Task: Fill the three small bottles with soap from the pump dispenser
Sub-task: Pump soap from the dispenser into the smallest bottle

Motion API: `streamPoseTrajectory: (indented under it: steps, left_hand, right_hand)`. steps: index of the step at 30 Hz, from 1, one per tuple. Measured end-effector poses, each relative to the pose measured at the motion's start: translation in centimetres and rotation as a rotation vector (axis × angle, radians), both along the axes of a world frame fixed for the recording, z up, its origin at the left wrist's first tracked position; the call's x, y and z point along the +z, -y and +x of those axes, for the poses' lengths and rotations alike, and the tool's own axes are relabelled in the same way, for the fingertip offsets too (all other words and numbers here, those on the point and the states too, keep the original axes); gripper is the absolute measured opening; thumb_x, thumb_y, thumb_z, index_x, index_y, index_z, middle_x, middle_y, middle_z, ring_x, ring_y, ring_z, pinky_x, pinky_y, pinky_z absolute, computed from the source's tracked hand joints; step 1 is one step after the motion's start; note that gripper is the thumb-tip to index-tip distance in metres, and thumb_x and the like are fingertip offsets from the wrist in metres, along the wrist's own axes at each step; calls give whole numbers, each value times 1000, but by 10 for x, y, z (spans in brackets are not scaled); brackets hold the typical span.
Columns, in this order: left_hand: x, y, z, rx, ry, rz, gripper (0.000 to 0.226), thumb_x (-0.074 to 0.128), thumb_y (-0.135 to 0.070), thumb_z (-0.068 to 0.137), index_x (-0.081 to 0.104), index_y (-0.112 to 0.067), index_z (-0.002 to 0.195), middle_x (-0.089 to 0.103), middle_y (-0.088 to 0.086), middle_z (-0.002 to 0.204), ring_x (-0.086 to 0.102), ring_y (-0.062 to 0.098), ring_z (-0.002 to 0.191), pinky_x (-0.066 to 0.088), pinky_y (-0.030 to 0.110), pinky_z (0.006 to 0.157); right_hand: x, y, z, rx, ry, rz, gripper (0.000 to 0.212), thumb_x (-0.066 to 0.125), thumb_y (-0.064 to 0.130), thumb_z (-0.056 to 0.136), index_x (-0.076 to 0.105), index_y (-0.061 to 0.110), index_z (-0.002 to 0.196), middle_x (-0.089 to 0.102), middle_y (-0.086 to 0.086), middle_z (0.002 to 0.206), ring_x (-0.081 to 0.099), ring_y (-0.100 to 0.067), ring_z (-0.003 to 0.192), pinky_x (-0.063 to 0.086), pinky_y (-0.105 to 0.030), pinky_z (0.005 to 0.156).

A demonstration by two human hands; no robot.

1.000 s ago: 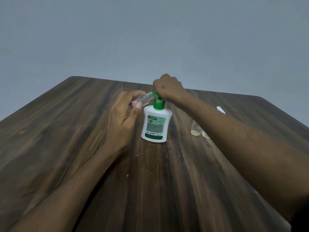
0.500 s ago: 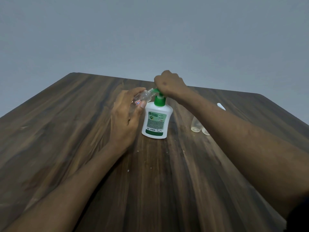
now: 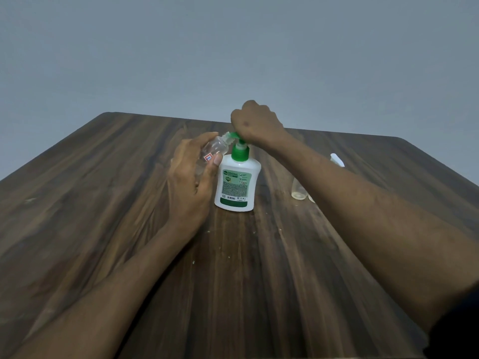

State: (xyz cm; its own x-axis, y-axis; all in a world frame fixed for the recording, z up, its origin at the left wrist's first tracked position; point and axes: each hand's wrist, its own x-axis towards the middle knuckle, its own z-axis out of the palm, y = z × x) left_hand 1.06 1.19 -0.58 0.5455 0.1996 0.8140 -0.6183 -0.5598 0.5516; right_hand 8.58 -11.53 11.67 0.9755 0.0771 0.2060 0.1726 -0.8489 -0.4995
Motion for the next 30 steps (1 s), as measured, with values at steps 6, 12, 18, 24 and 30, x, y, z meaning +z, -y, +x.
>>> streamPoseTrajectory:
  steps: [6,12,18,24,30]
  left_hand:
    - [-2,-1,1,-5,0,0,30,63,-19,107,67,-8,135,68,1,124,66,19,113,53,44,95]
    - [-2,0,0,2,-11,-1,31,63,-20,107,67,-9,136,68,0,123,65,17,112,51,34,94]
    - [-1,2,0,11,-15,5,29,65,-16,108,67,-9,135,67,-3,122,64,16,112,48,28,94]
    - [-2,1,1,1,-23,4,29,64,-17,108,67,-8,136,68,1,124,65,16,113,49,27,94]
    - [-2,2,1,-3,-24,-12,30,64,-20,107,67,-9,135,68,0,123,65,18,112,54,43,96]
  right_hand:
    - [-1,1,-2,1,4,4,16,40,26,97,47,12,94,49,-3,87,48,-25,85,36,-34,71]
    - [1,0,-4,-2,-20,-9,15,40,26,94,47,13,97,50,-3,92,50,-27,92,43,-38,85]
    - [2,0,-2,8,-33,-25,18,41,28,93,48,13,99,56,-7,103,51,-30,94,45,-39,88]
    - [0,1,-2,6,-44,-20,20,40,26,95,43,16,77,53,-3,86,51,-25,85,45,-37,82]
    - [-5,0,1,-4,-19,17,20,39,28,95,43,17,79,55,-4,92,52,-28,90,46,-40,88]
